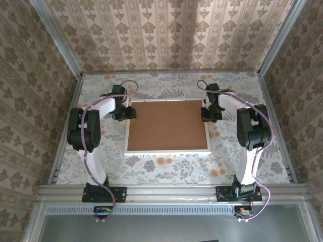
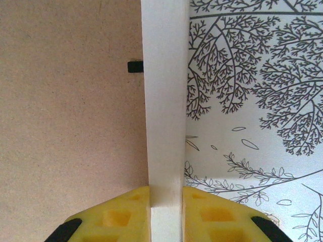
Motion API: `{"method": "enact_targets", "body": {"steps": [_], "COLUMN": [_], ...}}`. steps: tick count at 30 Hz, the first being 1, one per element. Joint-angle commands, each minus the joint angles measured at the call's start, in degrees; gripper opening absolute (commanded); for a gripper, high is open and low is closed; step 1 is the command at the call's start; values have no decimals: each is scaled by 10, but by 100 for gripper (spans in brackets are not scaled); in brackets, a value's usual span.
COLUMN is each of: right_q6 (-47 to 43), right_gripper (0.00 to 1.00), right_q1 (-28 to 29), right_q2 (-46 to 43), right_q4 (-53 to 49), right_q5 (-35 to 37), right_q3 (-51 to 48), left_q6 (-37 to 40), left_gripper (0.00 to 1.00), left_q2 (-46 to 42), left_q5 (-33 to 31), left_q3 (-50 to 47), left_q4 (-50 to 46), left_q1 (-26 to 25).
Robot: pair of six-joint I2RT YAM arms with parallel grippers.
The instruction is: Put the photo into the frame
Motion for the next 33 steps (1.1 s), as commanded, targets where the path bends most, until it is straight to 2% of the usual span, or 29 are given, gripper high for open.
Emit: {"method": "enact_targets", "body": {"steps": [1, 12, 17, 23, 28, 33], "right_q6": [-4, -5, -5, -5, -5, -5], "right_gripper": [22, 22, 22, 22, 22, 22], "right_q1": [15, 17, 18, 19, 21, 21], "right_q2": [26, 26, 28, 28, 29, 30], "right_q4": [-9, -9, -10, -9, -8, -10], "right_q5": [-11, -11, -12, -12, -13, -13], "right_q3": [1, -1, 0, 0, 0, 1], "left_q6": [25, 38, -2, -41, -33, -2], "left_gripper": [49, 54, 55, 56, 56, 58], "left_q2": [51, 72, 57, 33, 33, 36], "left_q5": [17, 10, 88, 152, 144, 85], "left_q3": [-4, 30, 14, -14, -18, -4], "left_q4": [-44, -69, -19, 34, 30, -7], "left_q1": [-30, -54, -38, -2, 4, -14]}}
